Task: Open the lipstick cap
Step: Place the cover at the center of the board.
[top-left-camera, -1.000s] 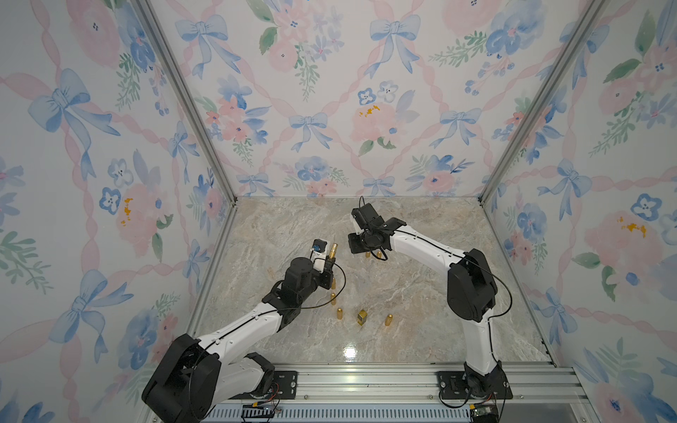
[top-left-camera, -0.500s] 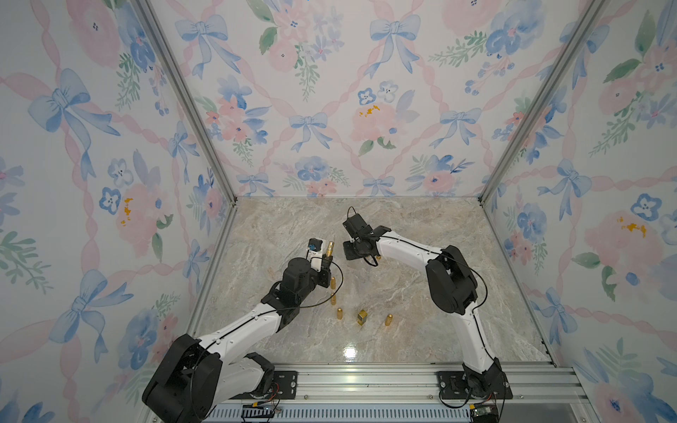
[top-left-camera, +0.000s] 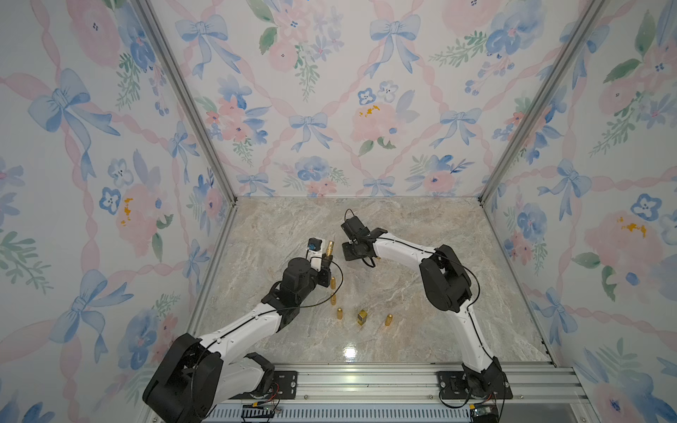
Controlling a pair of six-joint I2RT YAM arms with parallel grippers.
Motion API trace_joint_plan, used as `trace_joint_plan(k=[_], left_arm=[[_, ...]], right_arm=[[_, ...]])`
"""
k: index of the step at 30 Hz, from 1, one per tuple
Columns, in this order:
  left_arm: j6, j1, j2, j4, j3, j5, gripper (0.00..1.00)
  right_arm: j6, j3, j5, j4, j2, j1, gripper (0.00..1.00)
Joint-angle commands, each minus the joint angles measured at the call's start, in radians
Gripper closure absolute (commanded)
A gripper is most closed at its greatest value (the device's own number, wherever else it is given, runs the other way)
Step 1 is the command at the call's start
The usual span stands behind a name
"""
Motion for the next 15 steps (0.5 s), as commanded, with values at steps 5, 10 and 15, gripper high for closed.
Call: trace_joint_plan(k=[5,10,15], left_arm=[[-0.016,0.008,0.013,0.034,-0.013,-0.005,1.0],[-0.014,0.009,0.007,0.035,-0.015,-0.007,1.0],[-0.011,0.008,0.005,0.034,-0.017,-0.008,1.0]], right_arm=[[-0.018,0.014,0.026,0.002,0.02,0.014,0.76],[-0.024,0.032,0.025,-0.007,0.015,0.02,0.67],[-0.018,0.058,0.013,-0.036,-0.009,0.02,0.61]])
